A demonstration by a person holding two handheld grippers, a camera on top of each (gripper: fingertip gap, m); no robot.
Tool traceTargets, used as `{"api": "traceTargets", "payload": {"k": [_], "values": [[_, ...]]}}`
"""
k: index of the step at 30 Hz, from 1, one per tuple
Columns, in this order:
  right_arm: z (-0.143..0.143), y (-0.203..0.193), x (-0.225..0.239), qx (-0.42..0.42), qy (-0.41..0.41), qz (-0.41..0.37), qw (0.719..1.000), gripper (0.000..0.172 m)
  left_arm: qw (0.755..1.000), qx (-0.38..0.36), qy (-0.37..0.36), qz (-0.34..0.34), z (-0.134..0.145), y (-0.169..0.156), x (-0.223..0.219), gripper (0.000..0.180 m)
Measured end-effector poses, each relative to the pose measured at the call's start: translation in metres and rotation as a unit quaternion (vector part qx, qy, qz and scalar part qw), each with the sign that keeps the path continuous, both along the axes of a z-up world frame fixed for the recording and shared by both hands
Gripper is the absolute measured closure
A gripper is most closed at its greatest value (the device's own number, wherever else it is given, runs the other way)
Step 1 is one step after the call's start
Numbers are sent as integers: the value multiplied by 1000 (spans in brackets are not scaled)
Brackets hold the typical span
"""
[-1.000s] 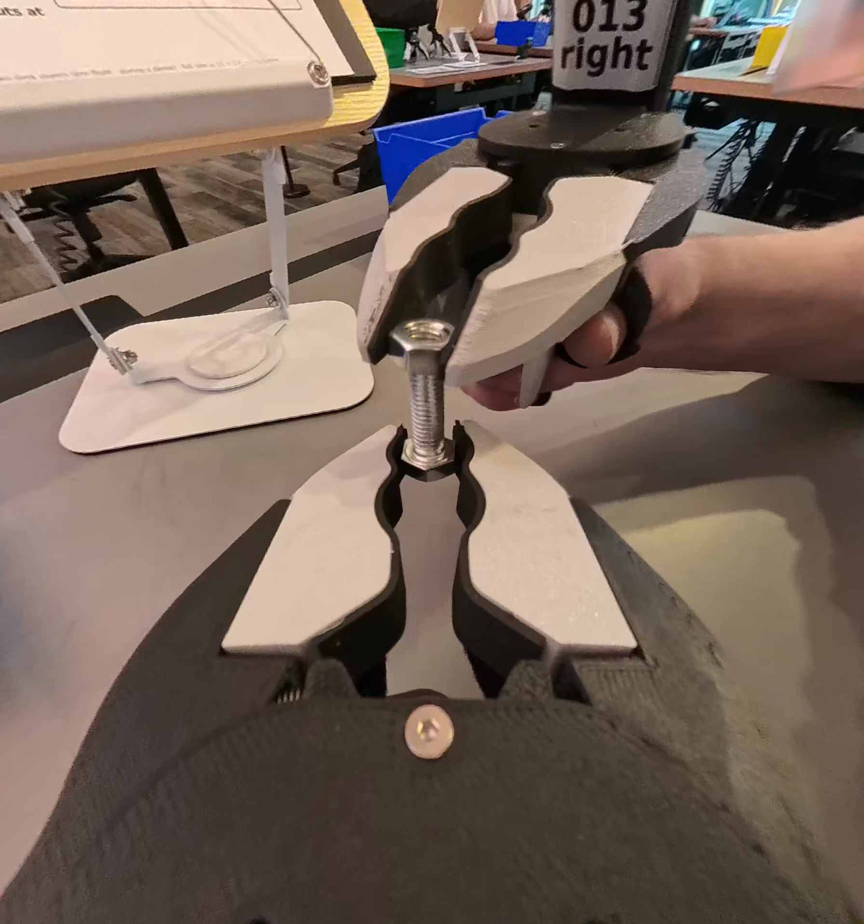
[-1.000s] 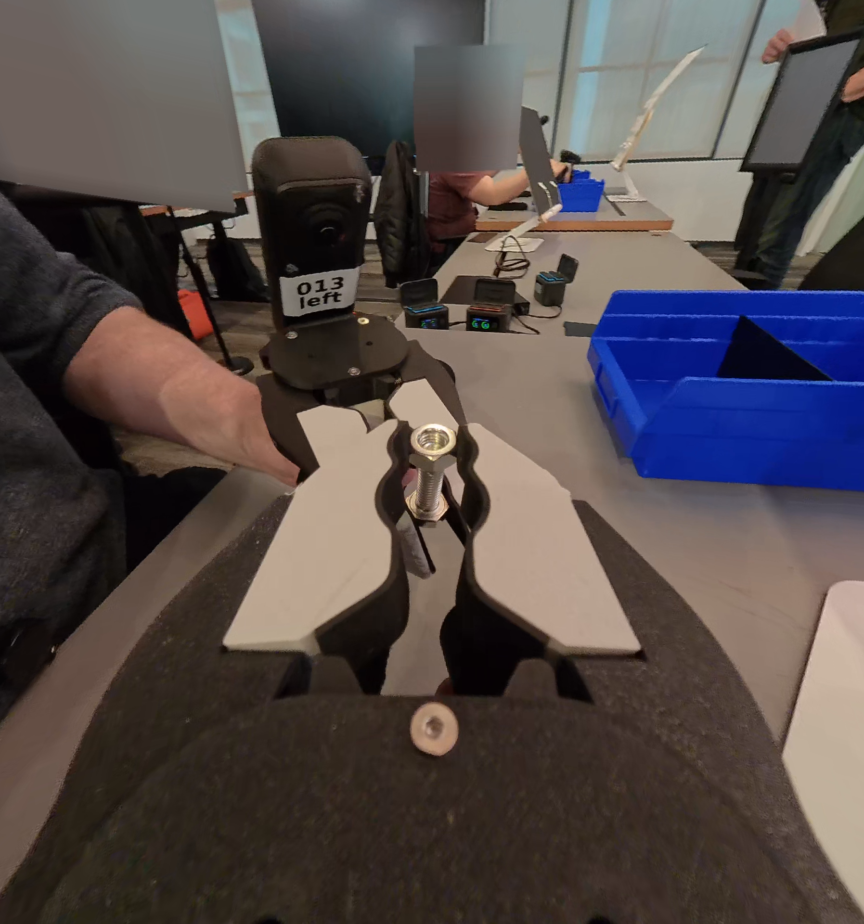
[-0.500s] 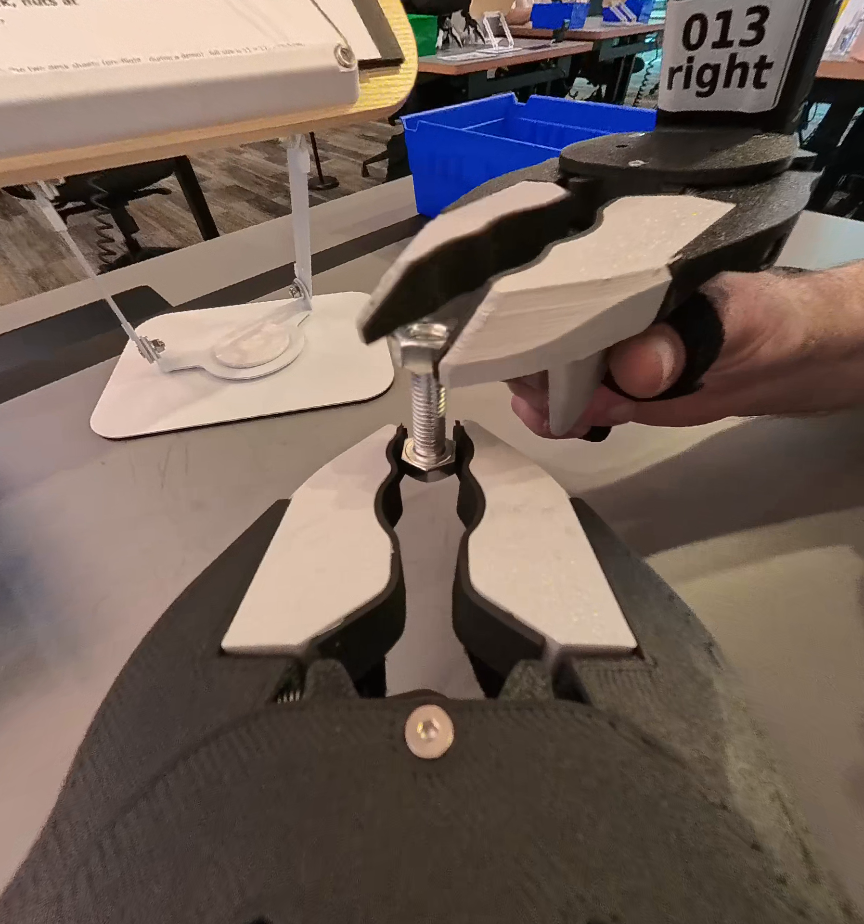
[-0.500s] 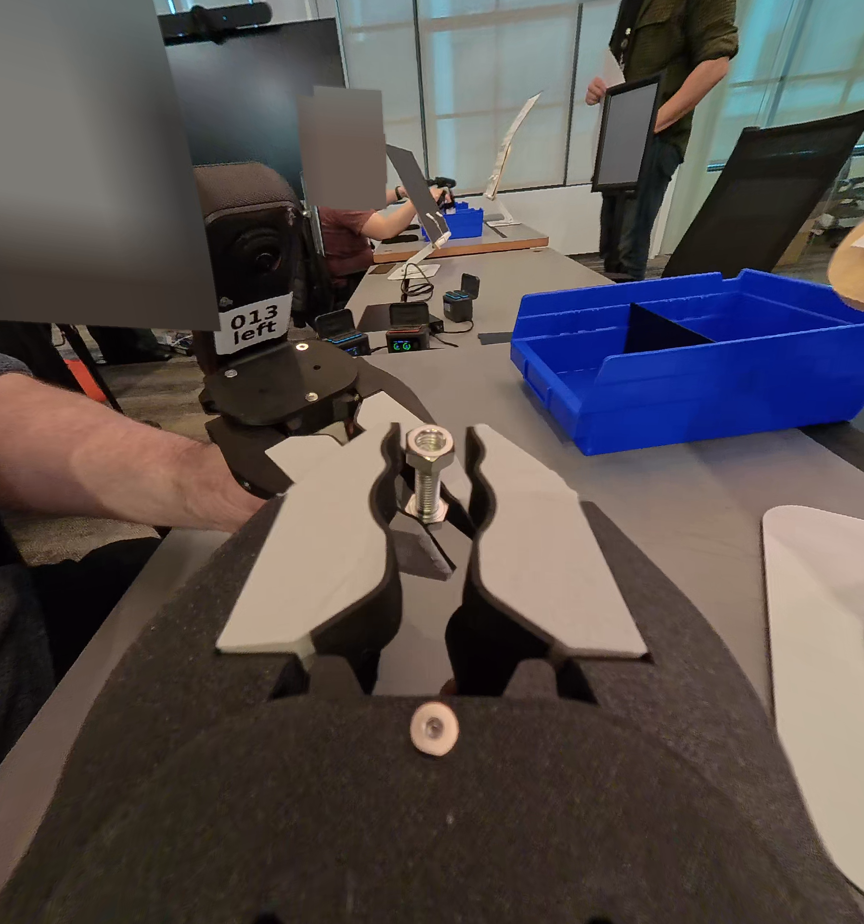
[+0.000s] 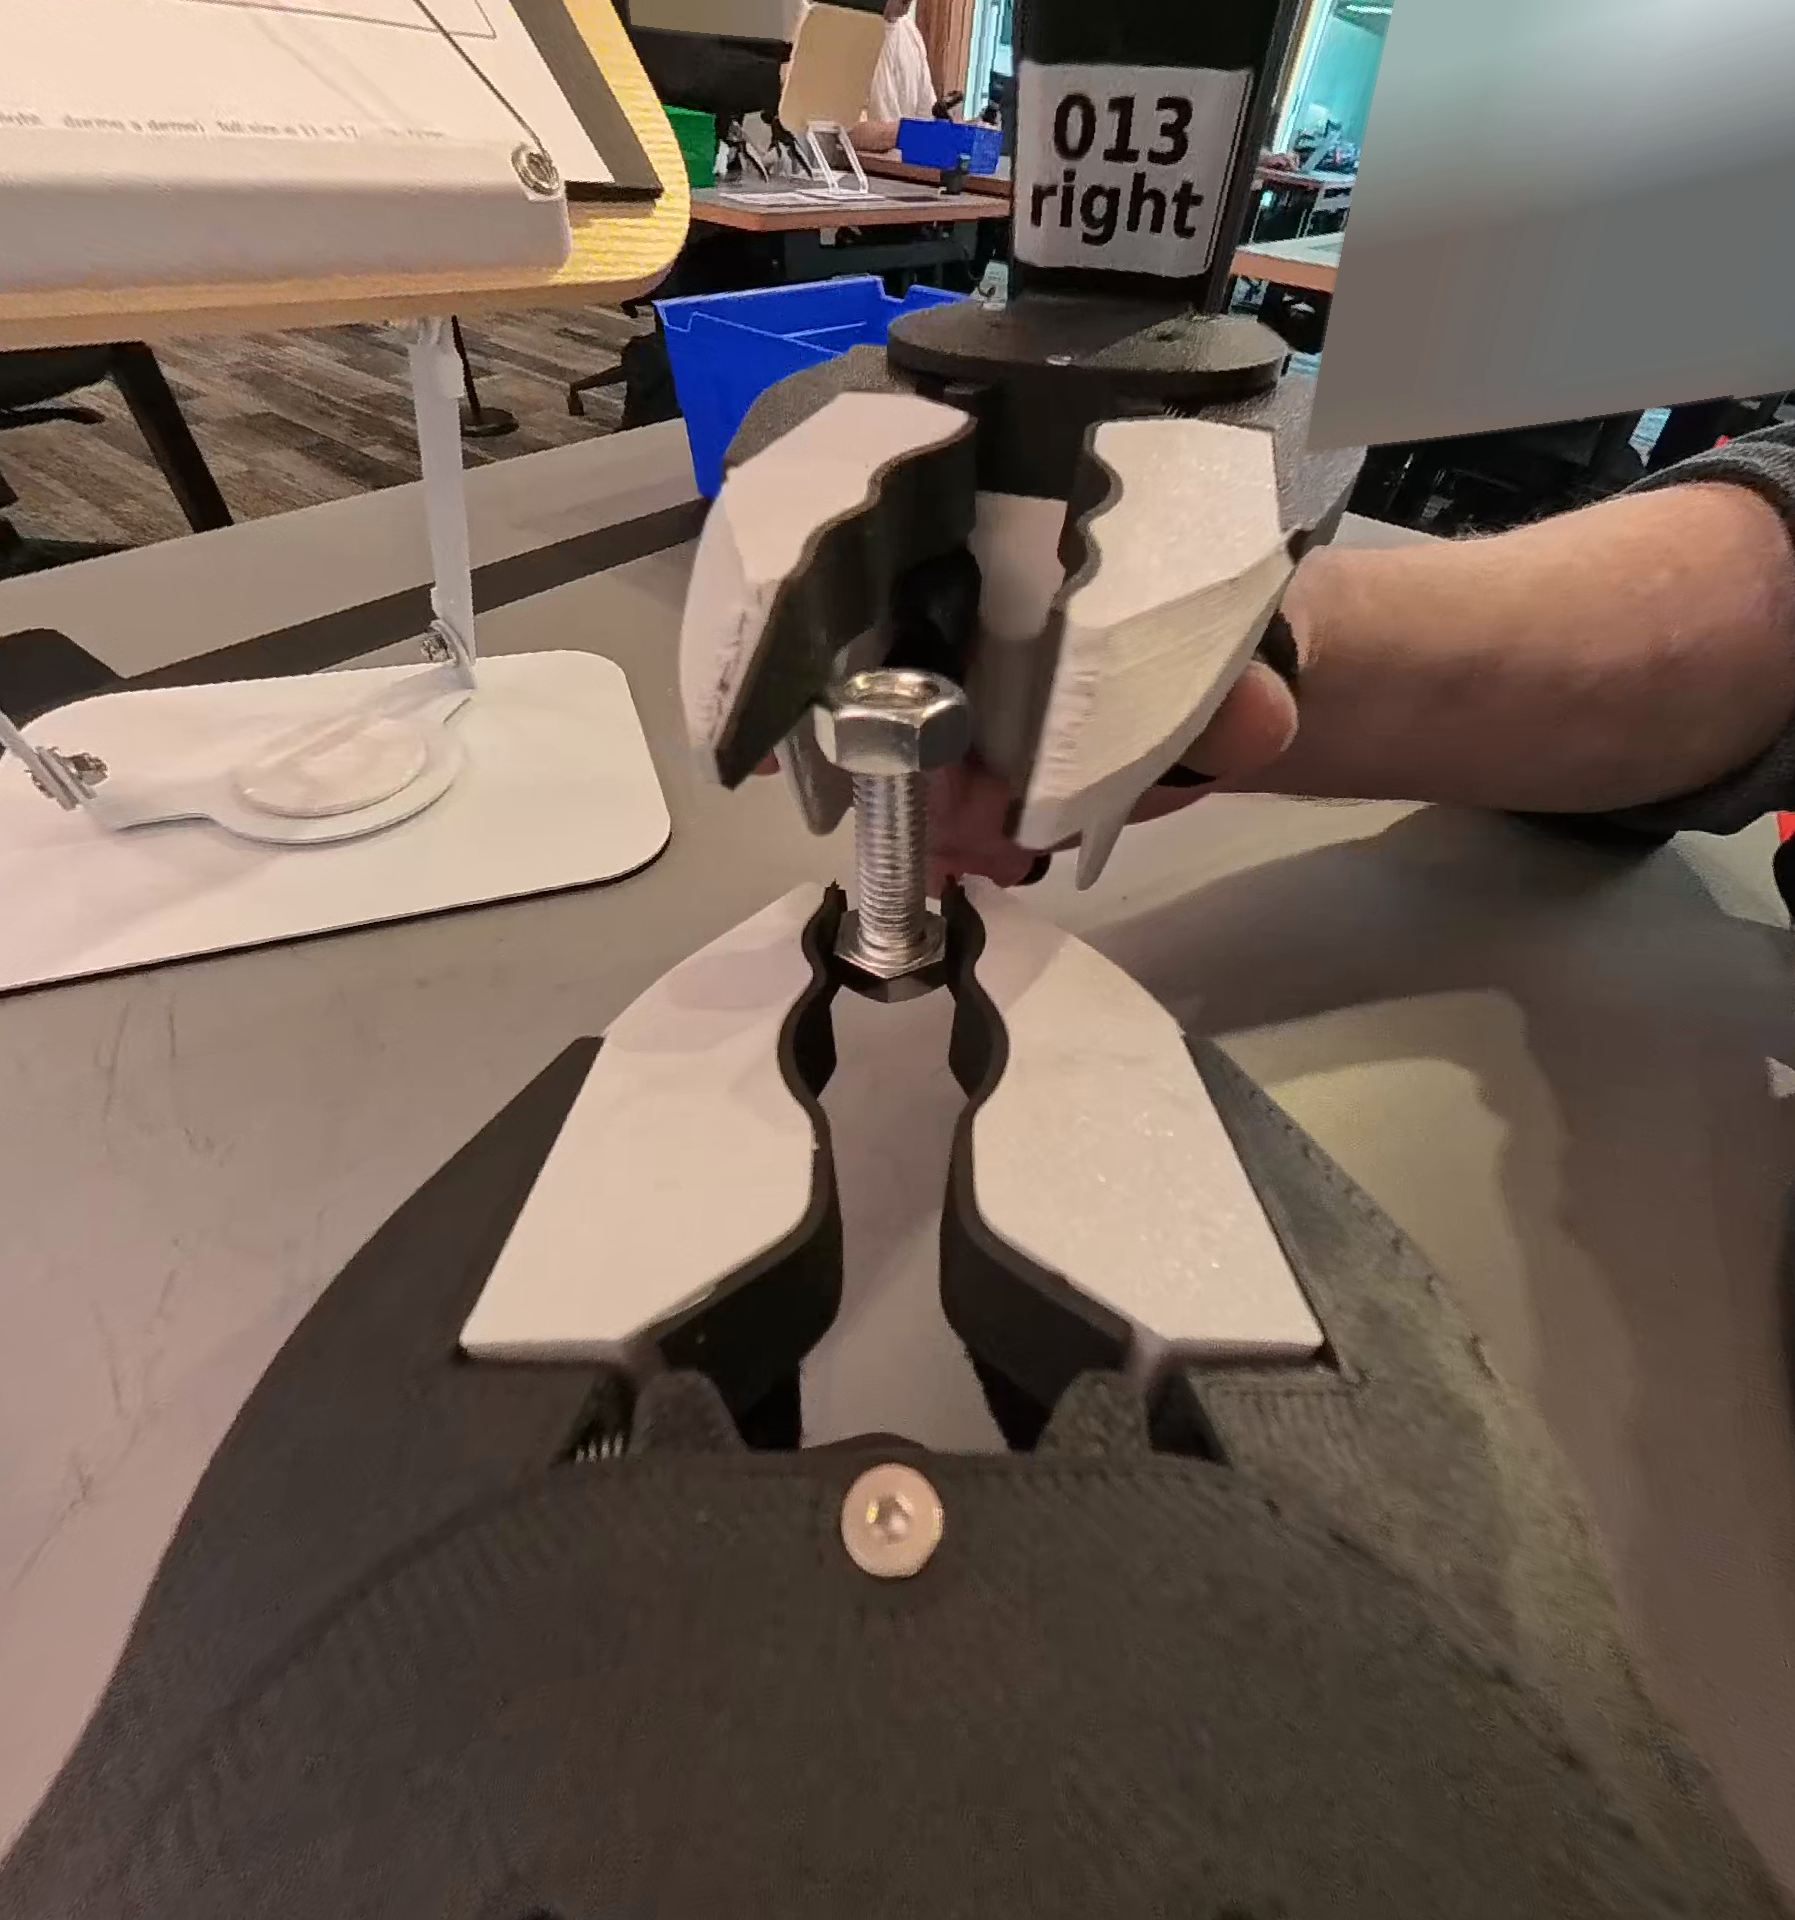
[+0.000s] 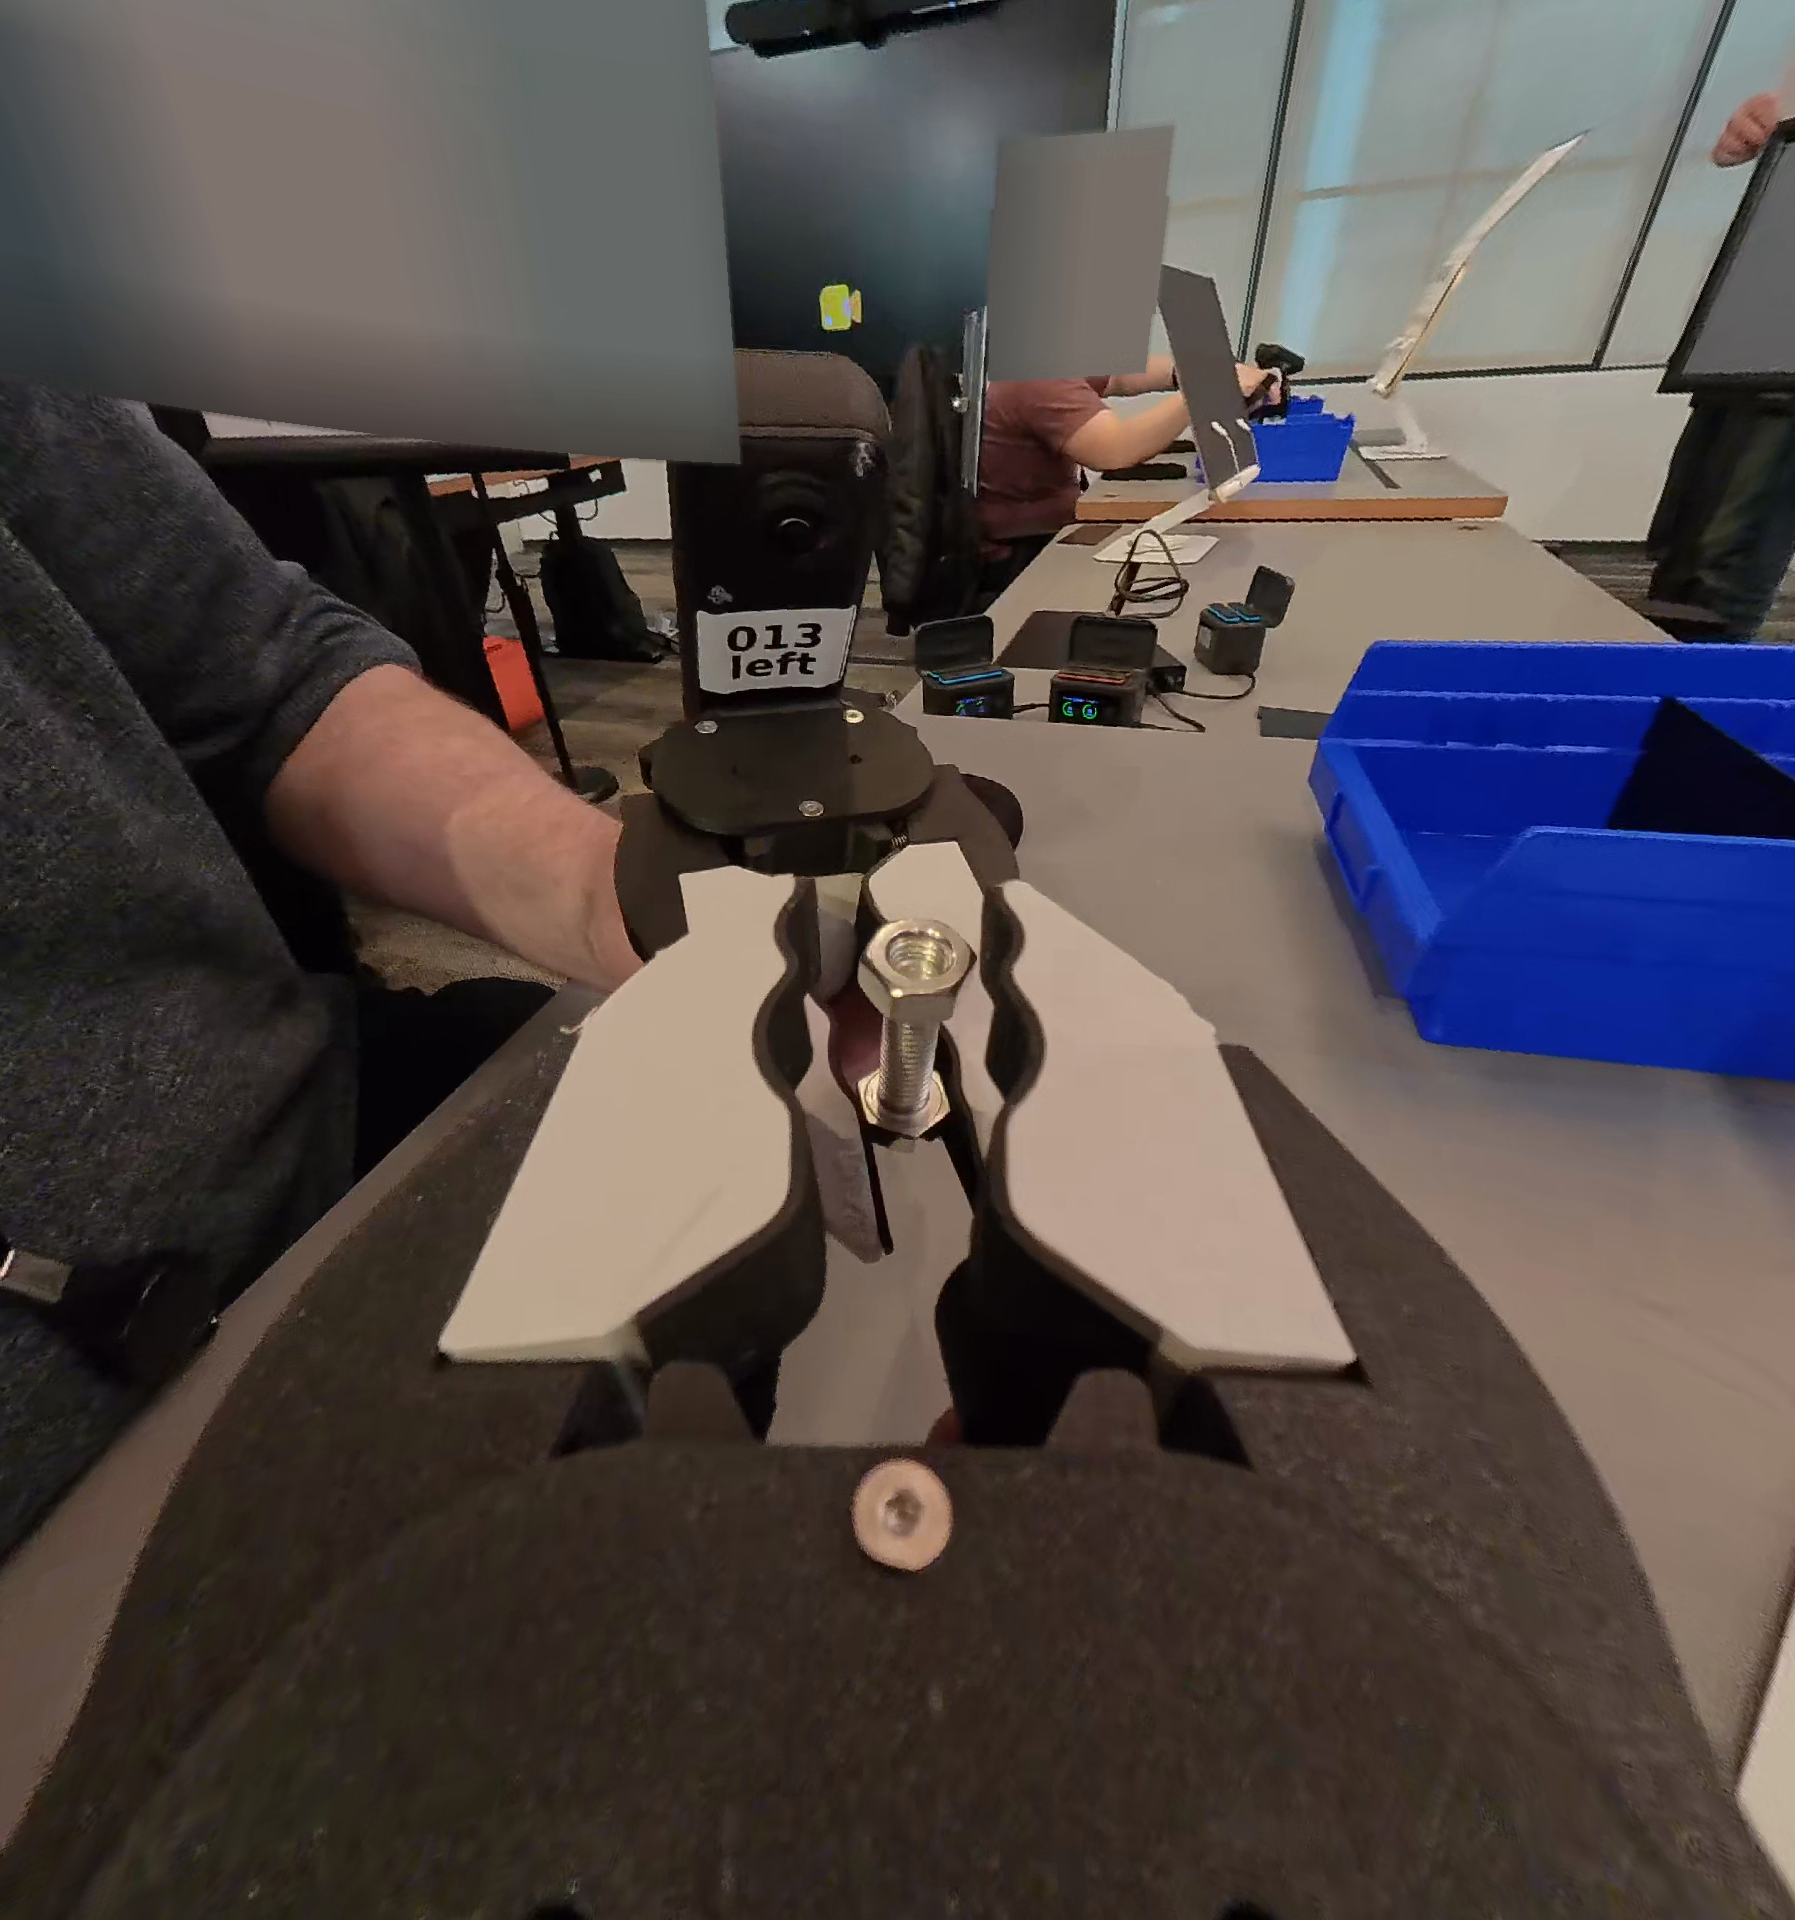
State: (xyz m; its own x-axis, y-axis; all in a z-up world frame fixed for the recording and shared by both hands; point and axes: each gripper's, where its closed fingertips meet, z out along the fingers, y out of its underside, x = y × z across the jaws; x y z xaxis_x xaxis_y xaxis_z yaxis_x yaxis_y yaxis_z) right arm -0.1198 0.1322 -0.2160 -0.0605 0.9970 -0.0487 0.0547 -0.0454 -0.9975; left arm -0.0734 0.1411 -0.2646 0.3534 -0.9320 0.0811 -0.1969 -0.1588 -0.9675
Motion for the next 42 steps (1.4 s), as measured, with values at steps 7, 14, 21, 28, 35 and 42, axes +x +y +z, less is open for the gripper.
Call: {"api": "traceTargets", "payload": {"k": [7, 14, 21, 28, 35, 42], "values": [[-6, -1, 1, 0, -7, -7, 1000, 151, 1000, 5, 7, -7, -2, -3, 2, 163], [-8, 11, -1, -2, -6, -79, 997, 151, 999, 13, 22, 35, -3, 8, -3, 163], [-19, 16, -1, -15, -12, -178, 984, 144, 998, 6, 34, 52, -13, 10, -1, 163], [-9, 5, 1, 0, -9, -101, 995, 131, 999, 2, 20, 35, -8, 8, -1, 163], [-8, 5, 4, 6, -17, -80, 997, 136, 999, -4, 12, 35, -6, 9, -2, 163], [-12, 3, 9, 4, -18, -90, 996, 136, 999, -3, 9, 34, -6, 10, -5, 162]]}}
